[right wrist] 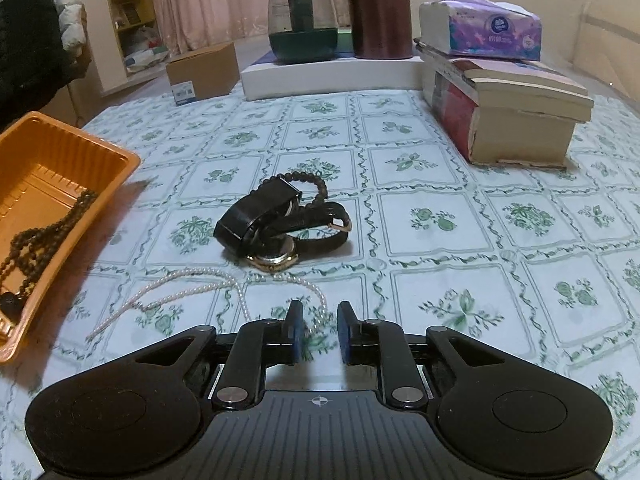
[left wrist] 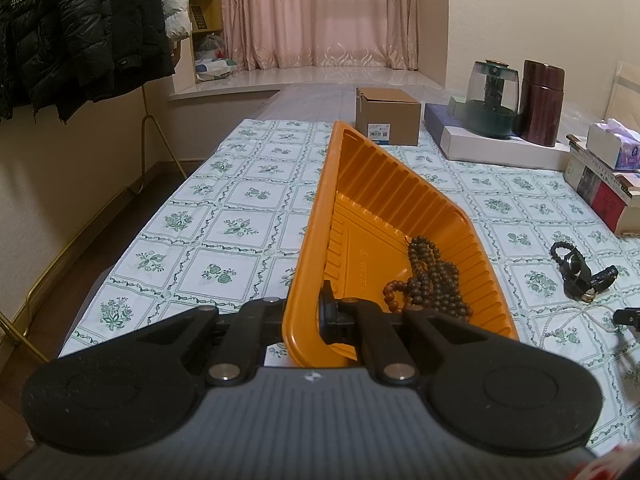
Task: Organize jewelry
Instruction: 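Move the right gripper to the pearl necklace and grasp it, then lift the pearl necklace and release it into the tray with the right gripper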
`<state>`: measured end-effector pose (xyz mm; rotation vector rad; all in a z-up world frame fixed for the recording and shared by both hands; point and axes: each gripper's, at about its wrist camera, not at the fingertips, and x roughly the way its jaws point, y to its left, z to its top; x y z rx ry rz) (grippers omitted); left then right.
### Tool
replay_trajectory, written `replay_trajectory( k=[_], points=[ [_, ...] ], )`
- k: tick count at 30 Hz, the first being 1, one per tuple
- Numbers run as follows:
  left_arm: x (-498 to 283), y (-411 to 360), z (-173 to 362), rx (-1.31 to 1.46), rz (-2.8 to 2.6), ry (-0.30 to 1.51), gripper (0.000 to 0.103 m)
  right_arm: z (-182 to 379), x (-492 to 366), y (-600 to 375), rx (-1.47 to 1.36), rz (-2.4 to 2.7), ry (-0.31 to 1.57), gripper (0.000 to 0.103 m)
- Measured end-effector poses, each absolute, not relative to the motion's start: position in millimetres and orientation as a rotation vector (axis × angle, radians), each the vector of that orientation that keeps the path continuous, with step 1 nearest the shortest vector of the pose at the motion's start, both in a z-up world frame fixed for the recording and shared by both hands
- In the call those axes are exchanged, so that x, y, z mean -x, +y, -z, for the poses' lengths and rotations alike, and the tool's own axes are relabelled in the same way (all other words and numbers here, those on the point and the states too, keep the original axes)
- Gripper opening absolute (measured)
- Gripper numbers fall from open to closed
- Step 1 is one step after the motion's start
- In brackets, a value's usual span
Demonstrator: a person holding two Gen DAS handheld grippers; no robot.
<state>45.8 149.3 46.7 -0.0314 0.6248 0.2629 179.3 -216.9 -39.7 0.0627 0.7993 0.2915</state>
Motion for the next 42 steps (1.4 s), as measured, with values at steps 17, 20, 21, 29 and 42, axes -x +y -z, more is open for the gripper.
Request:
replay_trajectory(
  k=[17, 20, 21, 29, 42],
  points=[
    [-46.6, 149.1, -46.3, 0.029, -0.262, 0.623, 0.006, 15.3, -165.9, -204.0, 0.036, -0.287, 0.714, 0.002],
    [-46.5, 148.4, -46.5, 0.028, -0.261, 0.621, 0.006, -11.9, -156.7, -203.0, 0.053, -0.313, 0.648, 0.002],
    [-46.4, 148.3, -46.5, 0.028, -0.261, 0.621, 0.006, -20.8, -154.5, -202.9, 0.057, -0.323, 0.628, 0.002],
    [-46.2, 147.9, -46.7, 0.027, -0.261, 0.62, 0.006, -91.1, -139.0, -191.8, 0.116, -0.403, 0.488, 0.002],
    [-45.3, 148.1, -47.4, 0.027, -0.259, 0.62, 0.006, -149.4, -127.3, -161.5, 0.14, -0.568, 0.377, 0.002]
  ],
)
